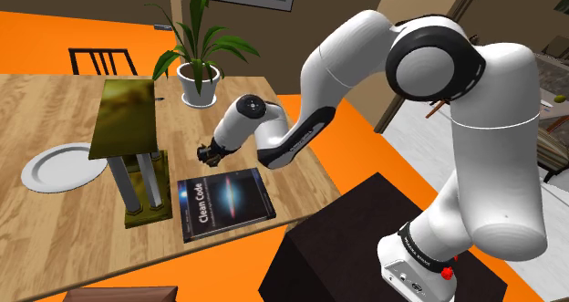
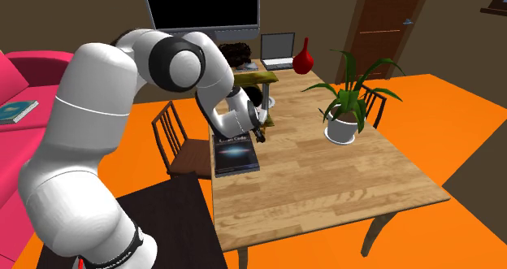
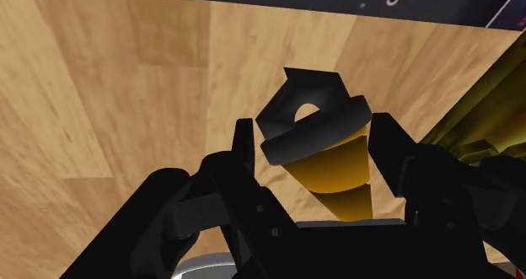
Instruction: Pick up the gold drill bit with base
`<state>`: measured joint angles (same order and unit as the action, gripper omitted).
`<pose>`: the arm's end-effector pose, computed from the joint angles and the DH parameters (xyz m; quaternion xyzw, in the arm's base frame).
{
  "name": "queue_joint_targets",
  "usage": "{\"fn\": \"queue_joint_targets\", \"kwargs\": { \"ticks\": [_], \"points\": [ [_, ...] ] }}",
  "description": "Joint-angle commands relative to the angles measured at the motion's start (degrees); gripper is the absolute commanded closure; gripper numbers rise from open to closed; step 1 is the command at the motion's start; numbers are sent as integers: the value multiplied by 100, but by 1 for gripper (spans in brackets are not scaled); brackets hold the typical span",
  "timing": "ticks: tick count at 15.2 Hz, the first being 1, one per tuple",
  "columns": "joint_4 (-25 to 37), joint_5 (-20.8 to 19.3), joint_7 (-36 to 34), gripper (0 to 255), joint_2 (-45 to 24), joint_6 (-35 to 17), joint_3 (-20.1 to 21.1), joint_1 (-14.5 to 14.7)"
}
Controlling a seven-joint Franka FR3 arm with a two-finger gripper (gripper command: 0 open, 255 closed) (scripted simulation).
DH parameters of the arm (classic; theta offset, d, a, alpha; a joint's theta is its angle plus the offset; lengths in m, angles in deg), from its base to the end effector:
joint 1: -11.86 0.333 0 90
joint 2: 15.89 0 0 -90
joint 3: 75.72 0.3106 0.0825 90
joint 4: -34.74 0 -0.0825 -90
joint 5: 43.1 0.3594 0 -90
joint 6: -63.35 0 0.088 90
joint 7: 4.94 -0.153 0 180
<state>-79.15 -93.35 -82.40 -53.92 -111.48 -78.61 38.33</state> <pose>0.5408 0.2983 0.1281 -0.9750 0.0308 -0.2147 0.0492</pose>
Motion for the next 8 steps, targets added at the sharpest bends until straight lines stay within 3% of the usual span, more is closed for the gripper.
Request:
{"fn": "queue_joint_targets", "kwargs": {
  "ticks": [1, 8],
  "points": [
    [-63, 83, 138, 255, 149, 115, 149, -123],
    [-224, 309, 455, 255, 516, 378, 485, -392]
  ]
}}
